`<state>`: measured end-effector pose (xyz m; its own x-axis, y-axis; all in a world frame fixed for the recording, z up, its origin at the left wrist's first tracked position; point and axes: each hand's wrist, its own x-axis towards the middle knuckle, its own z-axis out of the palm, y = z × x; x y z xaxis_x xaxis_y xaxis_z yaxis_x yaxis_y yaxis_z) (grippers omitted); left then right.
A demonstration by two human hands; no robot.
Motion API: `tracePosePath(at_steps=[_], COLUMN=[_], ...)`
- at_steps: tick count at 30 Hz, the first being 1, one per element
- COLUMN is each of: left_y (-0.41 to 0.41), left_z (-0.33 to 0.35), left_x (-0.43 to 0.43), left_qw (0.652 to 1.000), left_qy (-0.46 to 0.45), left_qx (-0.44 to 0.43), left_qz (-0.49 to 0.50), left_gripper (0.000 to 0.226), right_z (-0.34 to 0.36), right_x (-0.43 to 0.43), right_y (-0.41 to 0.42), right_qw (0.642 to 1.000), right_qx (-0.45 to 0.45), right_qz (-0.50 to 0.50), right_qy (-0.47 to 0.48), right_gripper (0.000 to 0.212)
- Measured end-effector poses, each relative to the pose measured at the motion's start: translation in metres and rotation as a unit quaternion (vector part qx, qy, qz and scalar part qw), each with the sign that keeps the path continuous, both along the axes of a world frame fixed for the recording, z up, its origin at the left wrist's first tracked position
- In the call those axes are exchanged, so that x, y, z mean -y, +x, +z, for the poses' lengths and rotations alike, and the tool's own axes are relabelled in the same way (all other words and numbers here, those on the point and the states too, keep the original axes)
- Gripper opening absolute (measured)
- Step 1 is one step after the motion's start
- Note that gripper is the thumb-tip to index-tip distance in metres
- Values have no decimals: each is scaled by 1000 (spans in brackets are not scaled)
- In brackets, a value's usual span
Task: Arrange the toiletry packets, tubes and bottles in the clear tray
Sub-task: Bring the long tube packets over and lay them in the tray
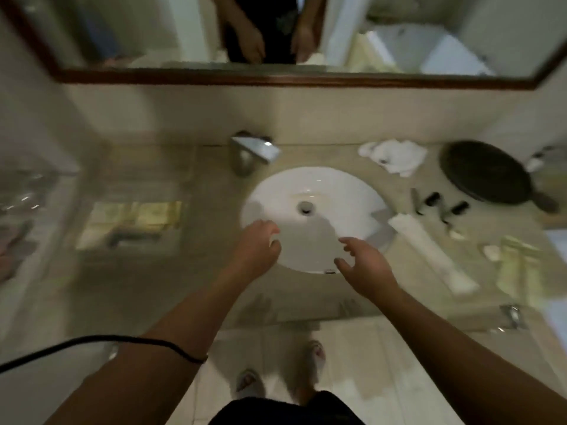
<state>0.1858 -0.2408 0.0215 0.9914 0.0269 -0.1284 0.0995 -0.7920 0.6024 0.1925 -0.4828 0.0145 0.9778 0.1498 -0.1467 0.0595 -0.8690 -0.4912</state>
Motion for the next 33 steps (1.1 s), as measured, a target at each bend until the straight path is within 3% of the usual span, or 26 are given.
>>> tracePosePath(at_steps=[8, 16, 19, 24, 33], left_y=[18, 25, 24, 40, 91], left_z=[15, 4, -2, -9, -28], left_x=[182, 317, 329, 339, 355], left_qw=[988, 991, 992, 989, 957], left_qy=[25, 29, 44, 60, 164], left_qx=[40, -14, -32, -39, -8], left_qz=[-149, -127, -118, -126, -238], left_gripper=[32, 36, 37, 38, 47], right_z=[16, 5, -2, -16, -33], right_x=[178, 309, 321, 316, 298], right_y=[-31, -13, -8, 11, 43], right_qw=[990, 990, 990, 990, 992], right_qx=[22, -30, -47, -81, -108], right_qz=[-141, -138, -127, -109, -51], right_qy=[20, 11, 25, 43, -35], right_gripper=[51, 53, 47, 55, 48])
